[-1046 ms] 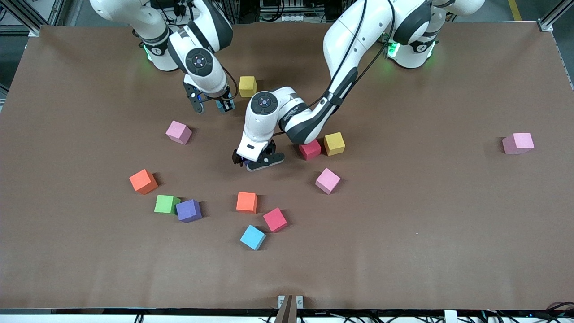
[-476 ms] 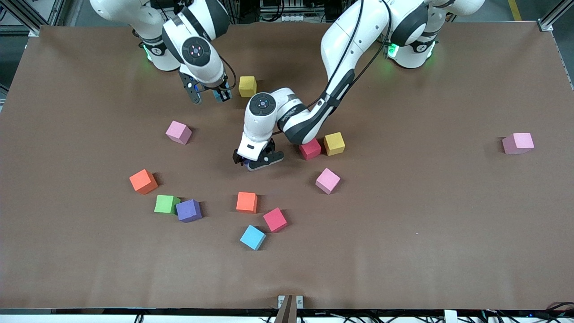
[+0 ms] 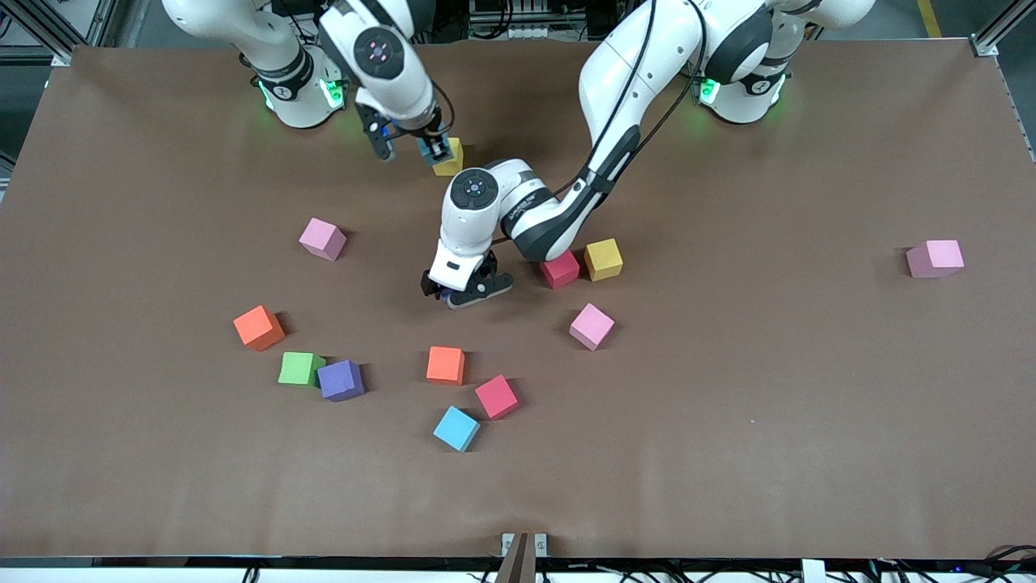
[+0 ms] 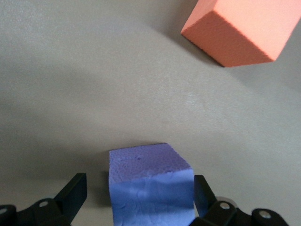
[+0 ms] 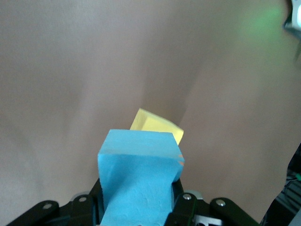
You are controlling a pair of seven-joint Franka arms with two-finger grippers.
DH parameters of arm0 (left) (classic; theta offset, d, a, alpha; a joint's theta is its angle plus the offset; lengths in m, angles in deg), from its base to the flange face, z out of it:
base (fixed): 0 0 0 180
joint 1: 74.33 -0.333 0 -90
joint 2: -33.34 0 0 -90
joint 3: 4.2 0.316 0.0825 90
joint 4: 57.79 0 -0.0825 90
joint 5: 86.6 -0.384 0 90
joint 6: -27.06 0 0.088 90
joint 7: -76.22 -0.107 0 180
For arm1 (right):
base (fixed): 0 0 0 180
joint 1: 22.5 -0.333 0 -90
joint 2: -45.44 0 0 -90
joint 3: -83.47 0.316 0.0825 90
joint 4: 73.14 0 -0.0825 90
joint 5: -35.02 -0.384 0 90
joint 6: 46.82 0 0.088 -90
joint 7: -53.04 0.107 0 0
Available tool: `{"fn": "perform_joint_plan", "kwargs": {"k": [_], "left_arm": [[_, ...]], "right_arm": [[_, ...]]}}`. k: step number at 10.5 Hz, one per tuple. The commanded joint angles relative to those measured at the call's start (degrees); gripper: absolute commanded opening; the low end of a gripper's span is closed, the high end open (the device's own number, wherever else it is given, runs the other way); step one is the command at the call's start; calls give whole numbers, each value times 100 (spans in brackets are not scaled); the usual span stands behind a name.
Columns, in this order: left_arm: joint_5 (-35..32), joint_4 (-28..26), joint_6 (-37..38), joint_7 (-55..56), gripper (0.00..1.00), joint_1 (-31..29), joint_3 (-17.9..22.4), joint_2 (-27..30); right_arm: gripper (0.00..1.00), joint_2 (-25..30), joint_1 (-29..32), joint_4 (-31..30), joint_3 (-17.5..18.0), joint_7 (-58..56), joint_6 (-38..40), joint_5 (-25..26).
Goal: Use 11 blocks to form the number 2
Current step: 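Carry the cyan cube with the right gripper toward the yellow cube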
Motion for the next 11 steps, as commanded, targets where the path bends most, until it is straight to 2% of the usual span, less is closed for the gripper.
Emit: {"fn": "perform_joint_plan", "kwargs": {"k": [1,4,7,8,9,11], "left_arm": [[102,193,-23,103,84,80,56,-145],[102,193,-23,103,69,80,29,-145],[102,193,-23,94,16,72,21,-136],[110,184,-23,94,3,71,12,-119],[163,175,-23,103,0,54,12,-84],[505,140,47,42,0,-51,55,21]], "right_arm": [[0,-80,-52,-70,307,579,-421,-150],[0,-448,-131,8,430,967,-905,-150],[0,-844,-254,17,501,1161,-1449,-159],[0,-950,-263,44,501,1179,-1547,-159],[0,-1046,-272,61,501,1301,-1609,-159],[0,-1161,-351,61,518,1556,-1854,-246]]}}
